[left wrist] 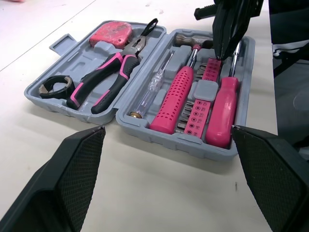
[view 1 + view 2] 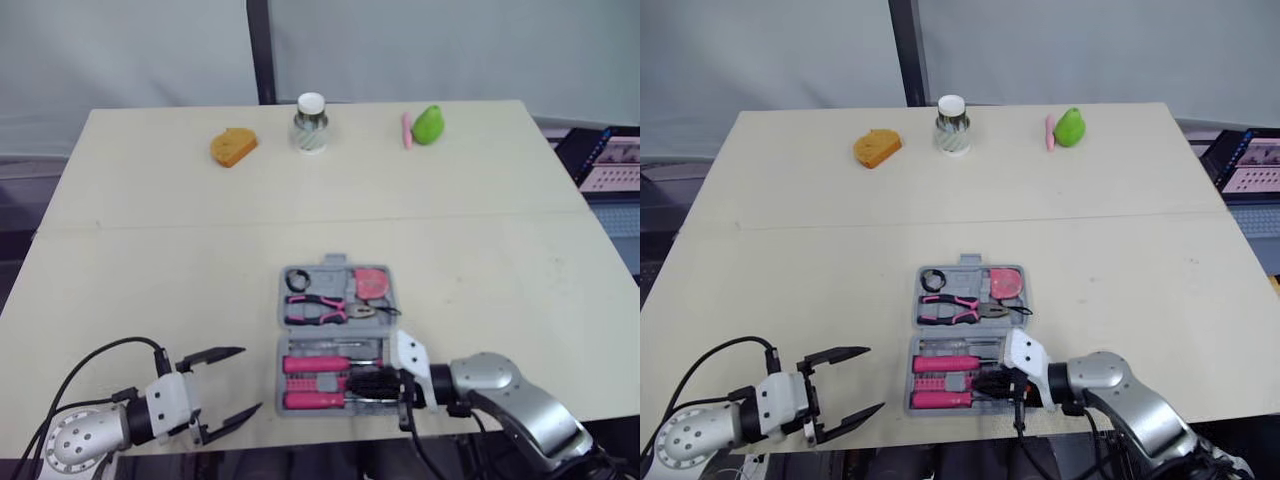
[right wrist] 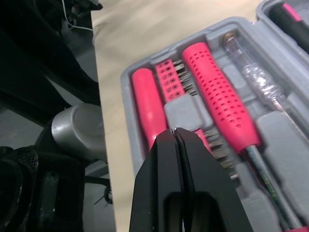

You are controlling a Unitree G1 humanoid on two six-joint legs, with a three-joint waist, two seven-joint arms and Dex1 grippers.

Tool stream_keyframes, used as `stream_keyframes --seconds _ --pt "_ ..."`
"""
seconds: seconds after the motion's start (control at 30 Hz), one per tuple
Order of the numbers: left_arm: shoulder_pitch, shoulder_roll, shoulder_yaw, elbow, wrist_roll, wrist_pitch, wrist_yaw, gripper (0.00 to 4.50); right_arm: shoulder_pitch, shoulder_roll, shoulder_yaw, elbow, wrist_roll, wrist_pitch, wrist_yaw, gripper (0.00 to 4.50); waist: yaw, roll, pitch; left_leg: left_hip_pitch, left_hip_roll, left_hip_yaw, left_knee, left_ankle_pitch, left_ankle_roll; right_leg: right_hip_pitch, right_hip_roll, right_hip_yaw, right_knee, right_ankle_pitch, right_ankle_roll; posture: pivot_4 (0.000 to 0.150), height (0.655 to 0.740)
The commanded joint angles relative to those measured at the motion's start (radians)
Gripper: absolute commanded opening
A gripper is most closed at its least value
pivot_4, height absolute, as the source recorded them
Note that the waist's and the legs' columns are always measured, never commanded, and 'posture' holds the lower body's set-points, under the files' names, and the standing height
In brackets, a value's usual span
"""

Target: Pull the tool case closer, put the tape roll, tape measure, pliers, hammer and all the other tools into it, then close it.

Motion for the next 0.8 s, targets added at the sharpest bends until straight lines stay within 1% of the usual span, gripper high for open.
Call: stream_keyframes --seconds 0.03,0.1,0.2,0.27,0.33,0.37,0.43,0.53,0.6,0.63,0.7,0.8 --pt "-0.015 -0.025 0.016 -0.015 -0.017 0.076 0.074 4.5 0.065 -0.036 -0.153 -0.044 0.067 -0.007 -0.01 0.07 0.001 0.0 0.0 0.0 0.0 0.0 0.0 0.0 0.0 0.0 0.0 0.0 0.0 0.0 0.0 0.15 0.74" --pt "-0.062 -0.034 0.043 -0.011 -0.055 0.209 0.145 4.5 0.11 -0.068 -0.271 -0.051 0.118 0.012 -0.006 0.07 0.009 0.0 0.001 0.0 0.0 0.0 0.001 0.001 0.001 0.0 0.0 0.001 0.001 0.0 0.001 0.15 0.74" --pt "-0.149 -0.039 0.083 0.016 -0.133 0.417 0.226 4.5 0.148 -0.078 -0.444 -0.038 0.216 0.072 -0.032 0.07 0.016 -0.001 0.001 0.0 0.0 0.0 0.002 0.003 0.001 0.0 0.0 0.001 0.002 0.001 0.001 0.15 0.74" --pt "-0.214 -0.04 0.07 0.048 -0.139 0.519 0.259 4.5 0.155 -0.063 -0.497 0.007 0.218 0.084 -0.065 0.07 0.018 -0.001 0.001 0.001 0.0 0.0 0.001 0.005 0.0 0.0 0.0 0.002 0.004 0.001 0.001 0.15 0.74" --pt "-0.275 -0.063 0.036 0.08 -0.117 0.596 0.311 3.96 0.141 -0.041 -0.496 0.065 0.171 0.073 -0.112 0.0 0.016 -0.001 0.001 0.003 0.0 0.001 0.001 0.007 -0.001 0.0 0.0 0.003 0.006 0.001 0.001 0.15 0.74" --pt "-0.293 -0.07 0.015 0.084 -0.117 0.639 0.323 3.61 0.129 -0.03 -0.484 0.088 0.142 0.063 -0.136 0.0 0.014 -0.001 0.001 0.003 0.0 0.001 0.001 0.007 -0.001 0.0 0.0 0.003 0.007 0.001 0.001 0.15 0.74" --pt "-0.309 -0.07 -0.045 0.086 -0.094 0.689 0.317 2.67 0.1 -0.025 -0.432 0.13 0.071 0.056 -0.174 0.0 0.005 -0.001 0.001 0.004 0.0 0.002 0.001 0.007 -0.001 0.0 0.0 0.005 0.008 0.001 0.001 0.15 0.74" --pt "-0.345 -0.106 -0.107 0.091 -0.099 0.768 0.336 1.1 0.057 0.005 -0.365 0.174 0.017 0.05 -0.197 0.0 -0.003 -0.001 0.001 0.004 0.0 0.004 0.0 0.008 -0.001 -0.001 0.0 0.007 0.008 0.001 0.001 0.15 0.74" --pt "-0.381 -0.13 -0.15 0.108 -0.089 0.794 0.339 0.15 0.028 0.015 -0.309 0.21 -0.044 0.024 -0.207 0.0 -0.003 -0.001 0.001 0.004 0.0 0.004 0.0 0.008 -0.001 -0.002 0.0 0.007 0.009 0.001 0.001 0.15 0.74" --pt "-0.398 -0.139 -0.164 0.121 -0.084 0.801 0.34 0.07 0.017 0.019 -0.287 0.224 -0.07 0.014 -0.212 0.0 -0.003 -0.001 0.001 0.004 0.0 0.004 0.0 0.008 -0.002 -0.003 0.0 0.007 0.009 0.001 0.001 0.15 0.74" --pt "-0.446 -0.159 -0.203 0.16 -0.063 0.798 0.336 0.07 -0.011 0.038 -0.25 0.246 -0.091 0.004 -0.208 0.0 0.001 -0.001 0.001 0.004 0.0 0.004 0.001 0.009 -0.002 -0.003 0.0 0.007 0.01 0.001 0.001 0.15 0.74" --pt "-0.479 -0.169 -0.228 0.191 -0.051 0.793 0.318 0.07 -0.037 0.061 -0.222 0.255 -0.105 0.0 -0.204 0.0 0.0 -0.001 0.001 0.004 -0.001 0.004 0.003 0.009 -0.002 -0.002 -0.001 0.007 0.013 0.001 0.001 0.15 0.74"
